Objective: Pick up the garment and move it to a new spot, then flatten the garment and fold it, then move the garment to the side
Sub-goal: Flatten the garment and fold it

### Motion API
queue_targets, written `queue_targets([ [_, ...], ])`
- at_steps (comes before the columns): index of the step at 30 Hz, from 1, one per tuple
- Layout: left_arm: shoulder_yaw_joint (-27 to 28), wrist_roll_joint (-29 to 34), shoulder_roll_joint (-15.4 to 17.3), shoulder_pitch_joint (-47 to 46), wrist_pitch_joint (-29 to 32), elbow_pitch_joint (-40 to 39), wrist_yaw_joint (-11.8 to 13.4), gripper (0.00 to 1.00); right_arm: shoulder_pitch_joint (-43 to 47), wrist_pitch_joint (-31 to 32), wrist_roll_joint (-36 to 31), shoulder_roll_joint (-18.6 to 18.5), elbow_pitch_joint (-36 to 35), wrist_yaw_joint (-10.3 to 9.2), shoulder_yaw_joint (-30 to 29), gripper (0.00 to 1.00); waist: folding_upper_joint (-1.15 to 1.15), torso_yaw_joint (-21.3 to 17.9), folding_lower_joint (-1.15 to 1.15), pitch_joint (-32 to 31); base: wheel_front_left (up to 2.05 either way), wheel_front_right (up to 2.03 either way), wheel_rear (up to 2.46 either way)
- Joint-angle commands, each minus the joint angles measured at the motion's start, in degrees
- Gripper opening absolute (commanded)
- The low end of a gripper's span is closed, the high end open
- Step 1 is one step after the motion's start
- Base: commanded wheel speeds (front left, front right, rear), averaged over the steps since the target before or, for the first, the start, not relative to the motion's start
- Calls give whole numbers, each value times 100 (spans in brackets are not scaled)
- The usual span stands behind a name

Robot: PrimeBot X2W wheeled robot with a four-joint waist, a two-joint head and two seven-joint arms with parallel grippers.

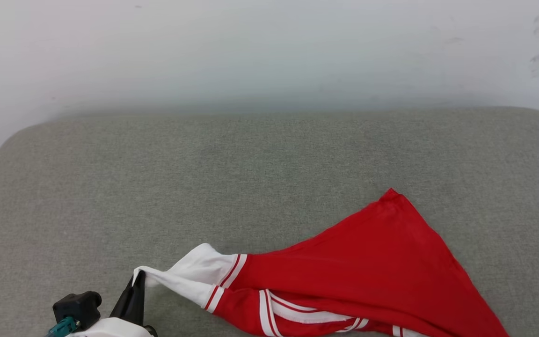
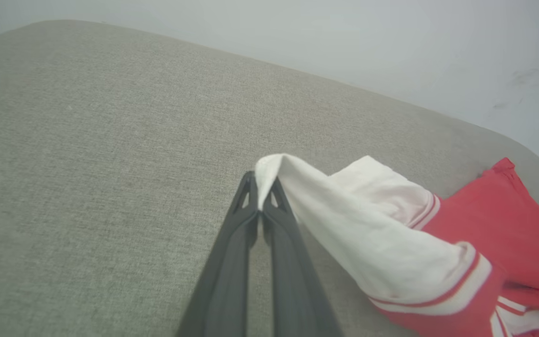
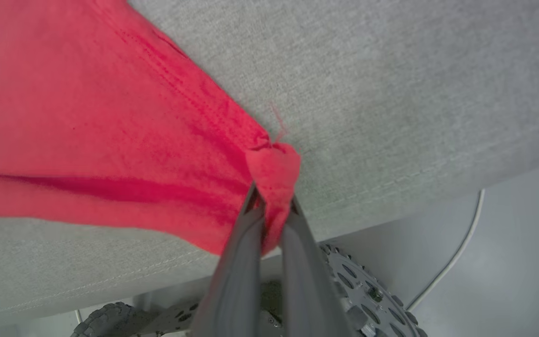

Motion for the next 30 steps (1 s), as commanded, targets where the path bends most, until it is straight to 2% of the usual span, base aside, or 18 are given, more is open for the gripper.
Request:
queue_targets([
  [1,22,-35,33,63,10,15,31,0,91,-99,36,75,-99,-4,-52,0,0,-30,1,0,0,0,0],
  [3,15,-37,30,64,18,15,44,0,156,-258,70,215,-109,-4,-89,61,0,-46,1,4,0,0,0],
  [4,10,-43,29,67,24,19,49,0,161,-414,58,261,-125,-4,-83,100,0,-47,1,-1,0,0,0],
  [11,-48,-73,12,-11,34,17,21,0,-240,-2232,-65,282,-202,-3,118,100,0,20,1,30,0,0,0],
  [15,-90,-53,2,-135,3,3,-11,0,-690,-3089,-137,22,47,-3,481,100,0,83,1,157,0,0,0],
  [18,-142,-17,-31,-280,-24,-45,-35,0,-1117,-3338,-177,-275,411,-4,805,100,0,147,1,327,0,0,0],
  [22,-241,27,-102,-533,-69,-86,-85,0,-1858,-3040,-29,-777,957,-3,1431,100,0,305,1,604,0,0,0],
  [30,-358,63,-201,-857,-190,-47,-166,0,-3383,-929,432,-1585,1734,-3,2752,100,0,546,1,948,0,0,0],
])
